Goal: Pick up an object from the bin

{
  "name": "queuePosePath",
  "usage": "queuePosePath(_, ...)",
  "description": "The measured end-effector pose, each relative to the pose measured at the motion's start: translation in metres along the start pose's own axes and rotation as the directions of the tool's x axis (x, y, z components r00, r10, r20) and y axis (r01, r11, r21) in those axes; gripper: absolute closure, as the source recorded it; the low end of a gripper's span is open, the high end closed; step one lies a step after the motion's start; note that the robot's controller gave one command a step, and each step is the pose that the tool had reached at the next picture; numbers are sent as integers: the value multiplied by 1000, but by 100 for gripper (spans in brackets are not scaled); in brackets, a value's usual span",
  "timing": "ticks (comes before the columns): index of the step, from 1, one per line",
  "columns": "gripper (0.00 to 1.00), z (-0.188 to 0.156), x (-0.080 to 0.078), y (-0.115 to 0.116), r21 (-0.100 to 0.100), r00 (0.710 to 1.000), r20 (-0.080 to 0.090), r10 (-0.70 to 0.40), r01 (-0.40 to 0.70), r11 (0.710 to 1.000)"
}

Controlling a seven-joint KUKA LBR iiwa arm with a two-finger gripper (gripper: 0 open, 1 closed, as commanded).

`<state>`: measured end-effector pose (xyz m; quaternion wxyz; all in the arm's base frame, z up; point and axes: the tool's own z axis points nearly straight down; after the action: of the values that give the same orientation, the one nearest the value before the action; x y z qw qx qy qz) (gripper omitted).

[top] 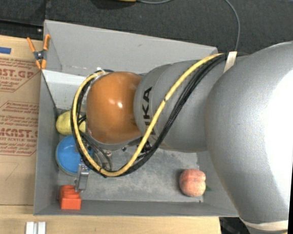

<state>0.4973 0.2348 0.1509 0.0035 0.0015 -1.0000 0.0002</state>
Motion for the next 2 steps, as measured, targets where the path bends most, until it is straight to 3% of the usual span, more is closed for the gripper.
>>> queuePosePath(1,0,-5,-2,-1,-2,1000,7,3,-3,1000)
queuePosePath(2,0,25,-3,3,-4,997,8,82,-82,997)
